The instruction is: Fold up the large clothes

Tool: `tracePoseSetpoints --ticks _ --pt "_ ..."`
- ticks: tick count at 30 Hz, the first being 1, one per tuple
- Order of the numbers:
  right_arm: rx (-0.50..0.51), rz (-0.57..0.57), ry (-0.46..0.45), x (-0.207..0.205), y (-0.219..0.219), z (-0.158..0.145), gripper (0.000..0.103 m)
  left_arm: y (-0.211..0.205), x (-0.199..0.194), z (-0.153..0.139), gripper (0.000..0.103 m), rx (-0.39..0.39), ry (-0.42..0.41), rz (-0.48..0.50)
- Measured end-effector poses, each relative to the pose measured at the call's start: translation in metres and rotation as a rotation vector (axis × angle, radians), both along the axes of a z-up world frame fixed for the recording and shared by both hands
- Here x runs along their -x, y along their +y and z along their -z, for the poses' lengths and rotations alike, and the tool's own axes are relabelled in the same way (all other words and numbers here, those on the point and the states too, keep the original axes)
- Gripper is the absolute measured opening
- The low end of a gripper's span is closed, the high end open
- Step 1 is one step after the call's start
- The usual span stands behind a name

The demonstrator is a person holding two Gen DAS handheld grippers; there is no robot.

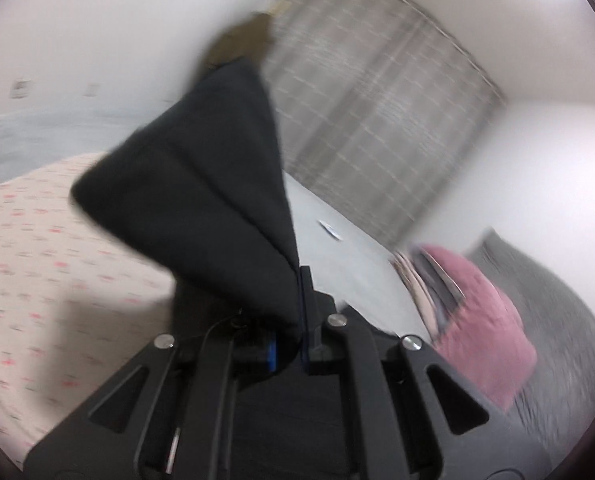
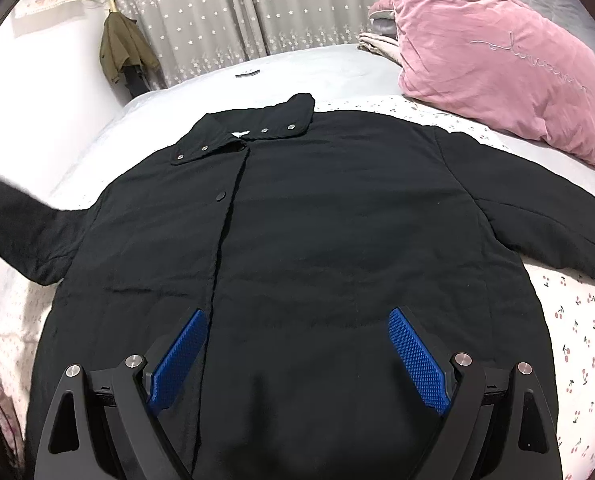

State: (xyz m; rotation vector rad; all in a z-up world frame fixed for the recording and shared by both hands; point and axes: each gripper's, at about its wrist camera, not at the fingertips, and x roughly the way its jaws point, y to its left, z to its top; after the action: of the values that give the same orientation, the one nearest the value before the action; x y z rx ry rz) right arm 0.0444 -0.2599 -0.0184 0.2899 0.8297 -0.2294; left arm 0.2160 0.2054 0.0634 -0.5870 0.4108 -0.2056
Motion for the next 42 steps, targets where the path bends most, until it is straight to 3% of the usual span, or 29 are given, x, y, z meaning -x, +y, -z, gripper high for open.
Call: tracePoseSetpoints --ticks 6,13,16,18,20,22,26,27,29,32,34,37,40,41,42 --pt "-0.004 -0.003 0.005 -0.001 -0.001 0.001 0.093 -0.089 -0.01 0.012 0.009 -0.078 0.042 0.235" --pt "-0.023 0.005 0.012 -0.003 -0.007 0.004 0.093 -0.17 0.002 0.072 0.011 -0.193 0.183 0.52" --pt "-0.048 0.009 0.004 -0.003 -0.01 0.006 0.093 -0.197 0.006 0.11 0.028 -0.336 0.332 0.692" --pt "-0.071 0.002 -0.004 -0.004 -0.012 0.008 0.093 -0.192 0.013 0.118 0.039 -0.364 0.354 0.734" --pt "-0.1 -0.013 -0.016 -0.004 -0.013 0.008 0.093 -0.18 0.019 0.111 0.059 -0.349 0.333 0.719" --pt "-0.148 -0.043 -0.041 -0.005 -0.012 0.007 0.093 -0.15 0.02 0.098 0.068 -0.301 0.283 0.659" --pt "-0.43 -0.13 -0.144 -0.009 -0.013 0.007 0.093 -0.104 0.017 0.093 0.069 -0.273 0.252 0.531" --pt "-0.546 -0.17 -0.169 -0.015 -0.012 0.011 0.093 -0.095 0.017 0.093 0.069 -0.278 0.243 0.504" --pt "-0.645 -0.211 -0.181 -0.024 -0.006 0.016 0.09 -0.08 0.019 0.098 0.069 -0.297 0.219 0.453" --pt "-0.677 -0.222 -0.138 -0.047 0.009 0.03 0.079 -0.071 0.01 0.104 0.069 -0.325 0.204 0.401" --pt "-0.703 -0.229 -0.058 -0.067 0.024 0.05 0.069 -0.069 0.004 0.104 0.069 -0.331 0.181 0.378" --pt "-0.612 -0.207 0.013 -0.085 0.037 0.062 0.067 -0.068 -0.003 0.104 0.068 -0.324 0.146 0.335" --pt "-0.594 -0.174 0.032 -0.098 0.034 0.066 0.027 -0.069 -0.006 0.104 0.064 -0.323 0.12 0.314" --pt "-0.597 -0.171 0.031 -0.101 0.032 0.066 0.017 -0.067 -0.007 0.103 0.061 -0.332 0.115 0.305" --pt "-0.592 -0.179 0.023 -0.103 0.031 0.063 0.013 -0.065 -0.008 0.103 0.06 -0.335 0.112 0.3"
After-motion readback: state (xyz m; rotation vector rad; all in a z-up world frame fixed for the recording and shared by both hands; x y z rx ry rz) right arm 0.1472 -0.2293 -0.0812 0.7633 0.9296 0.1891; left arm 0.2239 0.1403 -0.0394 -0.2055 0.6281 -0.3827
